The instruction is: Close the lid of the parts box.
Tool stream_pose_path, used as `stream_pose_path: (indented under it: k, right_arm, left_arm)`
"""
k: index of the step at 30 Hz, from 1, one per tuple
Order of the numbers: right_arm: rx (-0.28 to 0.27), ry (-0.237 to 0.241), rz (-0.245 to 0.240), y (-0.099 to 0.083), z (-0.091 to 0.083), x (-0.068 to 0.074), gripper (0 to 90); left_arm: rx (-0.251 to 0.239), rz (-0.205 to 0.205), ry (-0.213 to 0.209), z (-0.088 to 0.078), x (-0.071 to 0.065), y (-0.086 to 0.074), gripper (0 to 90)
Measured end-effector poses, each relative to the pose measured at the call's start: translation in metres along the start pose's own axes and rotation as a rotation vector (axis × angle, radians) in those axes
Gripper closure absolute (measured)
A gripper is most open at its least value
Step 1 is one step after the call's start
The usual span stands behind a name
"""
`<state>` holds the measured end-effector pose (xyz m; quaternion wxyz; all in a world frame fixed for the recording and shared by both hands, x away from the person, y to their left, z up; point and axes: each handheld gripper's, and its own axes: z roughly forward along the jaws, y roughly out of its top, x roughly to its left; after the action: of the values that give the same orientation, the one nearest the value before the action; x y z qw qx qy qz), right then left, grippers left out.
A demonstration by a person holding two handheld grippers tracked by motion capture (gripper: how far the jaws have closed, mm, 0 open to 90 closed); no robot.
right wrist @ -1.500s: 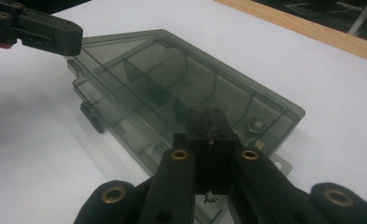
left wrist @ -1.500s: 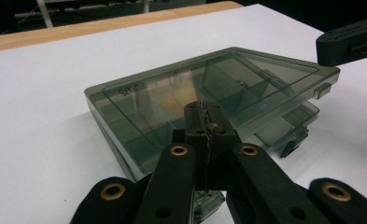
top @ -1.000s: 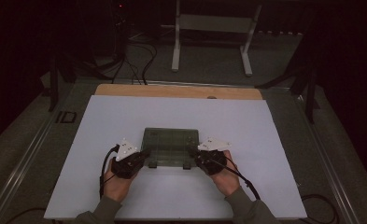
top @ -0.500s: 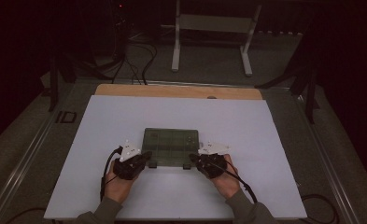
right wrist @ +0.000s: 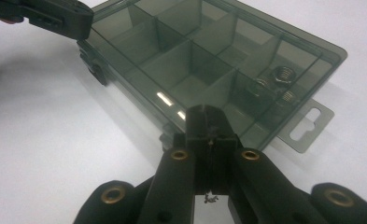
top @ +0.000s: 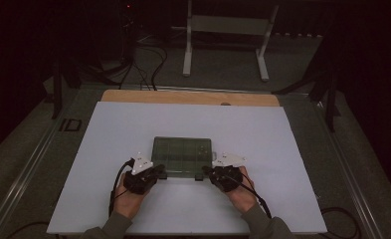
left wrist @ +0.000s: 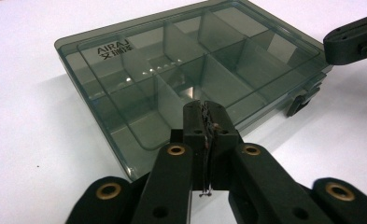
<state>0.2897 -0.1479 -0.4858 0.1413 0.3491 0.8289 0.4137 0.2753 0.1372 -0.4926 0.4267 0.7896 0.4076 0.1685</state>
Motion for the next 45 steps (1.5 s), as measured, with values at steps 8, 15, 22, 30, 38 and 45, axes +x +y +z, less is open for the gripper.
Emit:
stream_pose_path:
  k: [8, 15, 22, 30, 38, 45]
  right_arm:
    - [-0.022, -0.007, 0.005, -0.005, -0.009, -0.007, 83.8]
    - [-0.052, -0.016, 0.007, -0.011, -0.026, -0.015, 75.6]
    - [-0.080, -0.050, 0.030, -0.022, -0.046, -0.028, 59.3]
    - [-0.106, -0.093, 0.069, -0.037, -0.068, -0.045, 42.7]
    - [-0.117, -0.156, 0.120, -0.057, -0.091, -0.060, 30.1]
    - [-0.134, -0.194, 0.143, -0.074, -0.106, -0.065, 22.8]
  left_arm:
    - [-0.036, -0.012, -0.001, -0.011, 0.009, 0.001, 80.2]
    - [-0.074, -0.017, 0.012, -0.026, 0.019, 0.000, 68.5]
    - [-0.115, -0.024, 0.018, -0.041, 0.026, -0.001, 56.1]
    - [-0.157, -0.034, 0.058, -0.053, 0.031, -0.002, 43.1]
    - [-0.156, -0.035, 0.091, -0.061, 0.033, -0.006, 27.1]
    - [-0.160, -0.040, 0.122, -0.069, 0.036, -0.009, 15.2]
